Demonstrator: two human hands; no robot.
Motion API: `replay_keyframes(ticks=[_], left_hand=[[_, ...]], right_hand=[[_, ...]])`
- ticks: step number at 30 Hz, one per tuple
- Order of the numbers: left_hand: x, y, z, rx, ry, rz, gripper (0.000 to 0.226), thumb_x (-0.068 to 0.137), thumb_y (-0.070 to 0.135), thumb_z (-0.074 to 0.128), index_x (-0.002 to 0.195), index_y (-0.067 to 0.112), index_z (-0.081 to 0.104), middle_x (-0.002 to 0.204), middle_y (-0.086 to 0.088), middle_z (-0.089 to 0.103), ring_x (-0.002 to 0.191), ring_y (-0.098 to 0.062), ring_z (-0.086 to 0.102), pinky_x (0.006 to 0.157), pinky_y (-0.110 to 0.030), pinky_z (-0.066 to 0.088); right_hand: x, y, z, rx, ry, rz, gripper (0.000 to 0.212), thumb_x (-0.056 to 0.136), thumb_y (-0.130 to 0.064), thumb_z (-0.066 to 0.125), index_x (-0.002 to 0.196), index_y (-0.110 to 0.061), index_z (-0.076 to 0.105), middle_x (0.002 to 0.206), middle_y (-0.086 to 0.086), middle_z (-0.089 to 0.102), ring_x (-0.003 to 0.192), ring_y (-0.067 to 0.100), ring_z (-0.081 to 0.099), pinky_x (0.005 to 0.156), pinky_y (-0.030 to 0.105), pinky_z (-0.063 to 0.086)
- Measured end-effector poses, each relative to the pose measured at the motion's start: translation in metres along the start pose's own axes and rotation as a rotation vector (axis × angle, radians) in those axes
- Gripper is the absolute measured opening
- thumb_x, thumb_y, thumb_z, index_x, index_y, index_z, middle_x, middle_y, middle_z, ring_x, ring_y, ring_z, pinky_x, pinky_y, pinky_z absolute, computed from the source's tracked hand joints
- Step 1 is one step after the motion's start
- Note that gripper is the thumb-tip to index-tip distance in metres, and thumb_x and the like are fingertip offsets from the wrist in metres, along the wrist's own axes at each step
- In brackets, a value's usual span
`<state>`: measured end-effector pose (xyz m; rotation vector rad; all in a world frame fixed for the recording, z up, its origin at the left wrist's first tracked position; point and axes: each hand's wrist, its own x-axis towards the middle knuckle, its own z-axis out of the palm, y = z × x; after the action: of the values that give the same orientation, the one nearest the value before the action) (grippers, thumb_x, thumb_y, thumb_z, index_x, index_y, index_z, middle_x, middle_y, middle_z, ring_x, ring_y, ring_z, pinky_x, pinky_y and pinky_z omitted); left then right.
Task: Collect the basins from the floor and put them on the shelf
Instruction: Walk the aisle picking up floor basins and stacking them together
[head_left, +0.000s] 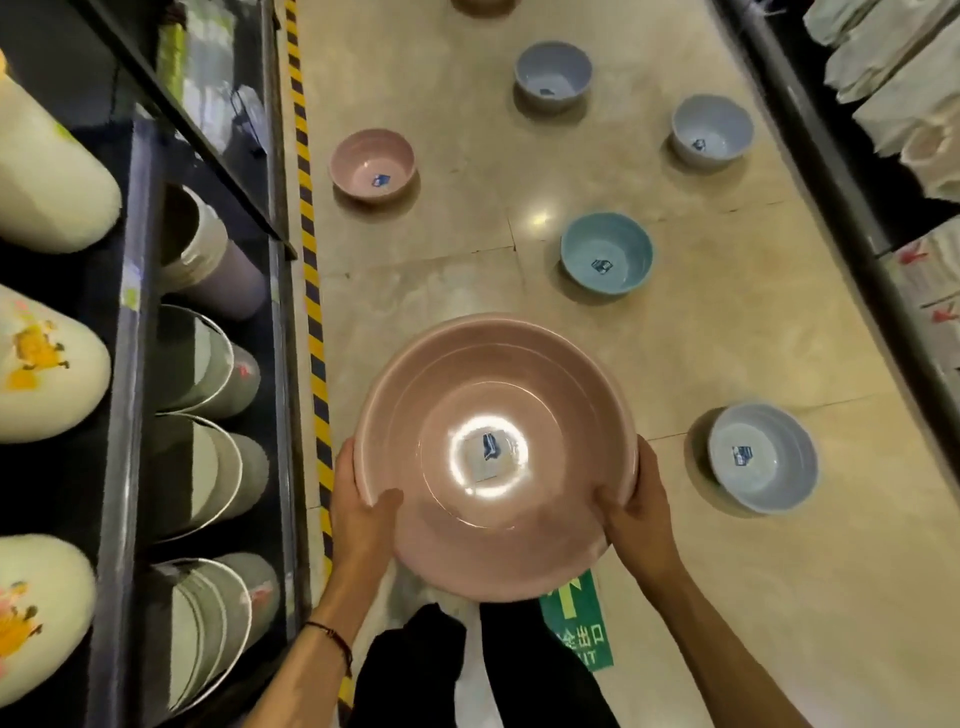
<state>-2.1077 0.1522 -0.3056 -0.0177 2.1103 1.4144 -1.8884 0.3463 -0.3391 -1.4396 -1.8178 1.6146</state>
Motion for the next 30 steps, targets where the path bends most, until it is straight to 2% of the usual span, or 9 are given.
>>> replay_keyframes(ticks=[3, 7, 10, 13, 17, 19, 22, 27, 30], left_hand=[[0.042, -0.027, 0.016, 0.004, -0.033, -0.015, 0.079, 0.086, -0.008, 0.070, 0.145, 0.041, 0.054, 0.130, 0.006, 0.067, 0.116, -0.014, 0.066, 0.087, -0.032, 0.060], [0.110, -0.075, 0.042, 0.061, -0.065, -0.037, 0.081, 0.085, -0.005, 0.067, 0.127, 0.063, 0.058, 0.114, 0.026, 0.069, 0.103, 0.005, 0.067, 0.067, -0.011, 0.058], [0.163, -0.121, 0.060, 0.086, -0.111, -0.024, 0.069, 0.083, 0.016, 0.072, 0.130, 0.063, 0.053, 0.121, 0.024, 0.066, 0.108, 0.002, 0.065, 0.074, -0.024, 0.064], [0.216, -0.182, 0.077, 0.118, -0.113, -0.076, 0.080, 0.092, 0.002, 0.071, 0.151, 0.048, 0.044, 0.146, 0.009, 0.054, 0.127, -0.016, 0.058, 0.098, -0.045, 0.058], [0.277, -0.261, 0.100, 0.185, -0.132, -0.050, 0.094, 0.091, -0.005, 0.072, 0.124, 0.080, 0.046, 0.125, 0.042, 0.059, 0.117, 0.017, 0.058, 0.092, -0.030, 0.054], [0.297, -0.301, 0.108, 0.233, -0.130, -0.050, 0.092, 0.094, -0.002, 0.072, 0.134, 0.075, 0.043, 0.137, 0.033, 0.056, 0.132, 0.001, 0.055, 0.106, -0.042, 0.054], [0.322, -0.362, 0.118, 0.258, -0.155, -0.070, 0.083, 0.097, 0.006, 0.074, 0.159, 0.047, 0.038, 0.157, 0.010, 0.046, 0.147, -0.022, 0.045, 0.117, -0.058, 0.046], [0.363, -0.433, 0.140, 0.294, -0.124, -0.062, 0.083, 0.096, 0.004, 0.074, 0.162, 0.037, 0.037, 0.157, 0.004, 0.045, 0.146, -0.023, 0.047, 0.117, -0.058, 0.046], [0.380, -0.461, 0.149, 0.288, -0.124, -0.053, 0.079, 0.095, 0.003, 0.073, 0.156, 0.042, 0.041, 0.154, 0.008, 0.046, 0.144, -0.020, 0.048, 0.117, -0.056, 0.047]], right_hand=[[0.033, 0.033, 0.018, -0.019, -0.033, 0.064, 0.079, 0.089, -0.030, 0.069, 0.162, -0.031, 0.039, 0.128, -0.041, 0.063, 0.116, -0.012, 0.064, 0.083, 0.012, 0.057], [0.078, 0.082, 0.047, -0.004, -0.015, 0.143, 0.071, 0.087, -0.027, 0.070, 0.151, -0.034, 0.042, 0.116, -0.051, 0.061, 0.107, -0.021, 0.063, 0.077, 0.004, 0.053], [0.113, 0.134, 0.073, -0.014, -0.002, 0.204, 0.066, 0.092, -0.019, 0.078, 0.147, -0.035, 0.046, 0.119, -0.041, 0.064, 0.111, -0.013, 0.065, 0.081, 0.017, 0.061], [0.146, 0.192, 0.100, -0.008, 0.012, 0.244, 0.067, 0.097, -0.002, 0.074, 0.151, -0.032, 0.047, 0.128, -0.025, 0.064, 0.118, 0.004, 0.067, 0.087, 0.029, 0.064], [0.181, 0.269, 0.137, -0.013, 0.015, 0.256, 0.068, 0.098, 0.001, 0.073, 0.153, -0.030, 0.049, 0.130, -0.019, 0.066, 0.116, 0.003, 0.068, 0.084, 0.023, 0.064], [0.199, 0.308, 0.151, -0.008, 0.019, 0.272, 0.068, 0.097, 0.002, 0.074, 0.153, -0.027, 0.050, 0.132, -0.015, 0.066, 0.113, -0.002, 0.067, 0.083, 0.018, 0.062], [0.219, 0.358, 0.169, -0.005, 0.053, 0.280, 0.067, 0.097, 0.003, 0.073, 0.153, -0.026, 0.051, 0.132, -0.012, 0.065, 0.111, 0.000, 0.066, 0.081, 0.018, 0.062], [0.240, 0.427, 0.199, 0.009, 0.052, 0.288, 0.066, 0.099, 0.001, 0.071, 0.157, -0.022, 0.049, 0.136, -0.012, 0.063, 0.109, -0.015, 0.064, 0.080, 0.009, 0.059], [0.247, 0.458, 0.216, 0.006, 0.050, 0.298, 0.063, 0.100, 0.000, 0.069, 0.154, -0.024, 0.048, 0.134, -0.016, 0.061, 0.106, -0.021, 0.062, 0.076, 0.003, 0.054]])
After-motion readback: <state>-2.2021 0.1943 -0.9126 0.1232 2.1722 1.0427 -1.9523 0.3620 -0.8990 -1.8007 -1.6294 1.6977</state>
